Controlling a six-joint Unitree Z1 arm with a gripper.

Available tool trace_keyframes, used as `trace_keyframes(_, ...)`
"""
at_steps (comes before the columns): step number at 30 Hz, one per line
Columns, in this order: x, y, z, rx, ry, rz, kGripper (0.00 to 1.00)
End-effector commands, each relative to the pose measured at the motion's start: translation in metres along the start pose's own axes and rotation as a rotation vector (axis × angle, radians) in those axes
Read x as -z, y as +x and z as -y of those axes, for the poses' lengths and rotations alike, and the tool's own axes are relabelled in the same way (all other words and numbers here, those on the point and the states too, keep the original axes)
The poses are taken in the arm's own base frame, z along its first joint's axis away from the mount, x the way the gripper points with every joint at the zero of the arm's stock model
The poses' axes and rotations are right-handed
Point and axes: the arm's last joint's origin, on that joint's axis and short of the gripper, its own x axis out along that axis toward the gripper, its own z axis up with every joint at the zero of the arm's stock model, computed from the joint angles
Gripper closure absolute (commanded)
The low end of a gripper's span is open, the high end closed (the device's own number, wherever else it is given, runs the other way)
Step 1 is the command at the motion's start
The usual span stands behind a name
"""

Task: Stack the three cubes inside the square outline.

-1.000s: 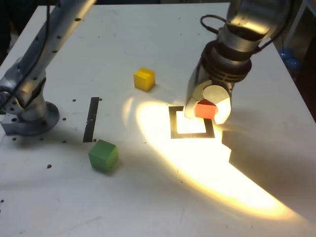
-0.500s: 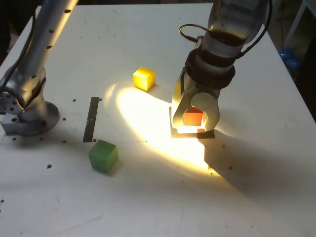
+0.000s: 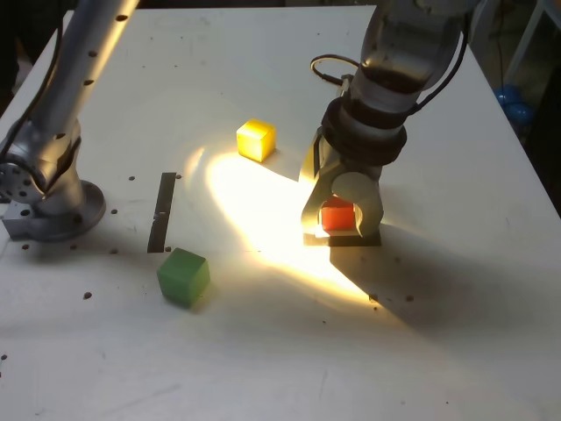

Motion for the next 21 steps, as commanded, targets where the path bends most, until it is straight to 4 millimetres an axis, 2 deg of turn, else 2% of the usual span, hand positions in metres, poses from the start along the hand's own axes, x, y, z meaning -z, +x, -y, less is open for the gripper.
trace_keyframes(1, 0.002, -0.003, -0.003, 0.004, -0.004, 0.008, 0.00)
trace_keyframes(6, 0.007, -0.009, -0.007, -0.006, -0.008, 0.027, 0.00)
trace_keyframes(11, 0.024, -0.025, -0.017, -0.024, -0.029, 0.062, 0.00)
trace_keyframes(15, 0.047, -0.033, -0.036, -0.031, -0.074, 0.072, 0.00)
trace_keyframes(21, 0.080, -0.031, -0.073, -0.022, -0.174, 0.047, 0.00)
